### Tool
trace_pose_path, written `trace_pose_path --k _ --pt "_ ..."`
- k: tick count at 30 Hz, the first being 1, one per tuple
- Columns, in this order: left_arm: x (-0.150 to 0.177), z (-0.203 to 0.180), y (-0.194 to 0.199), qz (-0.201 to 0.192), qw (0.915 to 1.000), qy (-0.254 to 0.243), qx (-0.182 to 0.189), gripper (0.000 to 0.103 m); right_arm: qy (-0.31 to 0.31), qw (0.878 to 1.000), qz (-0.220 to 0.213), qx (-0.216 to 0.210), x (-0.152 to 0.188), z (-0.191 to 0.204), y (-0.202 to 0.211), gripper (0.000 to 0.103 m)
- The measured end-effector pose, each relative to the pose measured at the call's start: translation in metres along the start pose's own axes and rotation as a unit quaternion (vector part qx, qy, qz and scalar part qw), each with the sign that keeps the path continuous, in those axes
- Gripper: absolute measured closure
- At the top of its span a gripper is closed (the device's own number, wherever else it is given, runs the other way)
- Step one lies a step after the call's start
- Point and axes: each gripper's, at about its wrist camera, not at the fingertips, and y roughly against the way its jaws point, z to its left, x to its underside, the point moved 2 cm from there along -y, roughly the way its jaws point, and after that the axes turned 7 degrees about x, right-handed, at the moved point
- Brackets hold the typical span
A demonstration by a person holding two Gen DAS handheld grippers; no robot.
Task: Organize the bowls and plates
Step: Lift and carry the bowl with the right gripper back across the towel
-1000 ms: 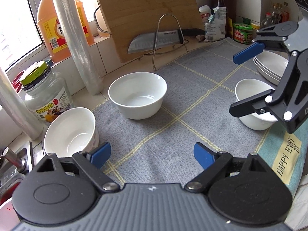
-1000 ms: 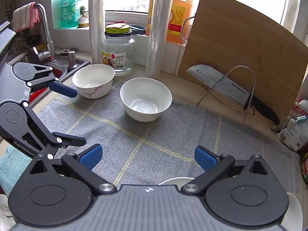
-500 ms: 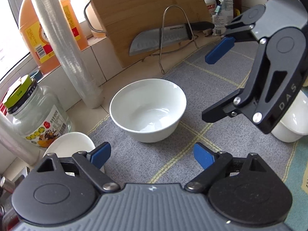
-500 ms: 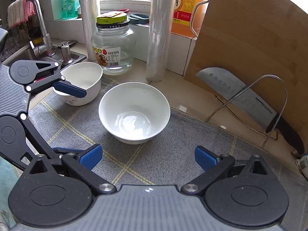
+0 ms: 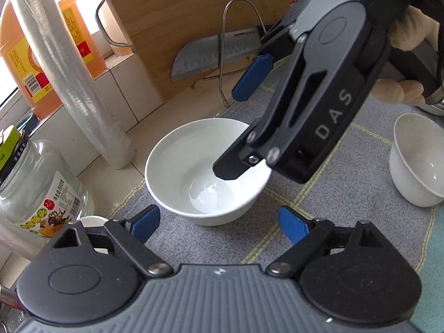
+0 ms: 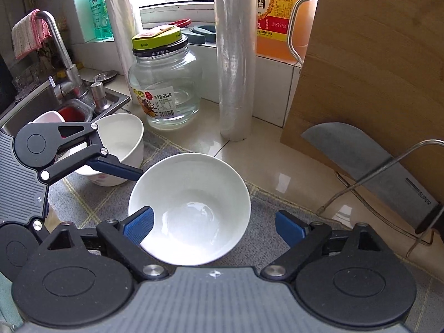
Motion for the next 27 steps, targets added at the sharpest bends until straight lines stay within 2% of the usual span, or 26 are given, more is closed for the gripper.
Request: trace_pose_path --k 7,10,16,27 --pt "-0.002 0.008 -0.007 -0.007 0.9999 0.012 0.001 0.012 -0.016 1.0 0.008 -0.024 -0.005 -0.003 -0.016 0.009" --pt "-0.003 0.01 -0.011 -0.007 0.9999 0.014 0.002 0.015 -0.019 0.999 0.02 -0.032 -0.005 -0.005 -0.023 0.021" --pt "-0.002 0.013 -0.013 -0.004 0.9999 0.014 0.006 0.016 -0.023 0.999 0.023 -0.044 -0.005 -0.004 -0.028 0.024" --pt "-0.004 0.015 -0.014 0.002 0.9999 0.006 0.01 0.021 -0.014 0.999 0.027 -0.039 -0.006 -0.004 -0.028 0.025"
